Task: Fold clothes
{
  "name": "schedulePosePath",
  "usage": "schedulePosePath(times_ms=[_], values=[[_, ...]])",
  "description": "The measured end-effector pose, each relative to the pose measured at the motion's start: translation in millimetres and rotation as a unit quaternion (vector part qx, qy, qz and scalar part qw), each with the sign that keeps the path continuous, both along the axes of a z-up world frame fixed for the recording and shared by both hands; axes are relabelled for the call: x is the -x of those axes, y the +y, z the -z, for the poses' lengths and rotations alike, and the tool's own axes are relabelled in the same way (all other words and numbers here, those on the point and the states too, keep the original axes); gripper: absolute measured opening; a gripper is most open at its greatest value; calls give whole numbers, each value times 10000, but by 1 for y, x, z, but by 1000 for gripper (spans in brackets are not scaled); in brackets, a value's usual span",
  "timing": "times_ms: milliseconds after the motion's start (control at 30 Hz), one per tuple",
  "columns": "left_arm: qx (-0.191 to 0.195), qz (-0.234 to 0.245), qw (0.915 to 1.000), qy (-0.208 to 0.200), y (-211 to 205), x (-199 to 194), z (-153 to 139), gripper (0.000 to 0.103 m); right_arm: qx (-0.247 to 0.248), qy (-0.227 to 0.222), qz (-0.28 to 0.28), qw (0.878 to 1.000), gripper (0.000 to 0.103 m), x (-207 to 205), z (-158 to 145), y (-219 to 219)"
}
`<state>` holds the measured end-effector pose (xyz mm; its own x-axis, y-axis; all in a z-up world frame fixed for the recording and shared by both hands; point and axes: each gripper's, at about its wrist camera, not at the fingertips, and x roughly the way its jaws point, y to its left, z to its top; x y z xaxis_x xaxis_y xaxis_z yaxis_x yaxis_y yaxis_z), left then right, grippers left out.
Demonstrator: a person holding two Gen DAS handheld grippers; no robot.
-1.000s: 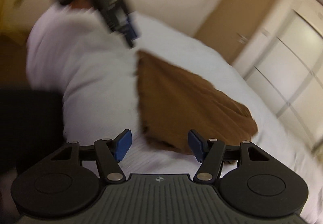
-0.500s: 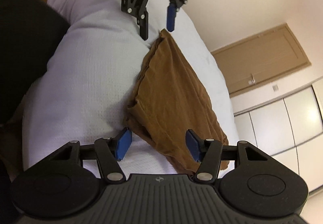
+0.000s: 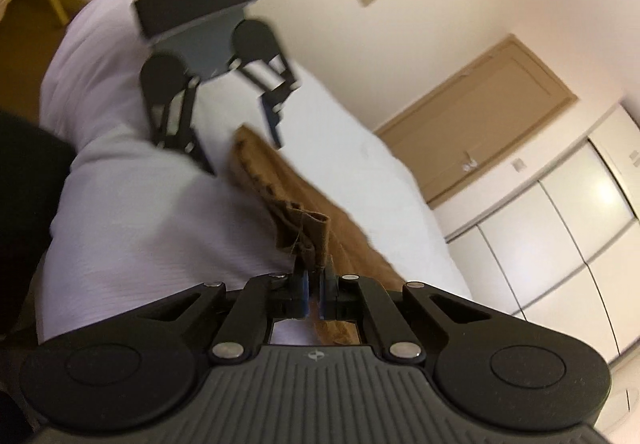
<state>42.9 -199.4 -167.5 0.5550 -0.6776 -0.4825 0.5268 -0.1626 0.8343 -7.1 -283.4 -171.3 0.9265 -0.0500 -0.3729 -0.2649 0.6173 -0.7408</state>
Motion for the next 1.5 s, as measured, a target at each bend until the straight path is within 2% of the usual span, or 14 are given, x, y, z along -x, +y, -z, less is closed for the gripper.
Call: schedulePosePath(times_ms=[33, 100, 133, 167, 200, 367, 567, 700, 833, 933, 1067, 1233, 1367, 1500], values=[[-14, -2, 9999, -105, -3, -2, 1, 64, -59, -47, 59, 10000, 1, 2, -4, -2], [-102, -33, 9996, -244, -10, -5, 3, 42, -87, -67, 144, 9998, 1, 7, -8, -6], [-167, -57, 9994, -303, -13, -7, 4, 23, -100, -77, 186, 9997, 1, 9, -9, -8], [-224, -73, 9991, -352, -15, -9, 5, 9, -97, -55, 221, 9997, 1, 10, -7, -8], [-260, -75, 9989, -389, -17, -10, 4, 7, -93, -32, 256, 9996, 1, 12, -5, -7], [-220, -96, 9991, -344, -9, -2, -23, 4, -164, 49, 368, 9992, 0, 22, -3, -8], [-645, 243, 9976, -70, 22, 50, -65, 4, -463, 279, 314, 9980, 0, 58, -21, -7], [-899, 417, 9938, 501, 42, 89, -76, 4, -812, 757, 314, 9933, 1, 94, -30, -6], [-1260, 611, 9833, 1160, 53, 122, -85, 4, -1078, 1121, 399, 9870, 1, 131, -36, -5], [-1396, 661, 9753, 1581, 55, 132, -98, 4, -1496, 1334, 421, 9788, 1, 153, -46, -8], [-1040, 537, 9706, 2103, 51, 109, -122, 4, -1958, 1282, 455, 9712, 1, 161, -66, -25], [-398, 251, 9619, 2692, 11, 39, -150, 4, -2778, 1013, 618, 9533, 0, 124, -94, -78], [-147, -11, 9473, 3200, -30, -27, -151, 4, -3242, 956, 837, 9374, 0, 70, -104, -128], [-68, -282, 9300, 3664, -69, -85, -137, 4, -3725, 1051, 1156, 9148, 0, 14, -102, -189]])
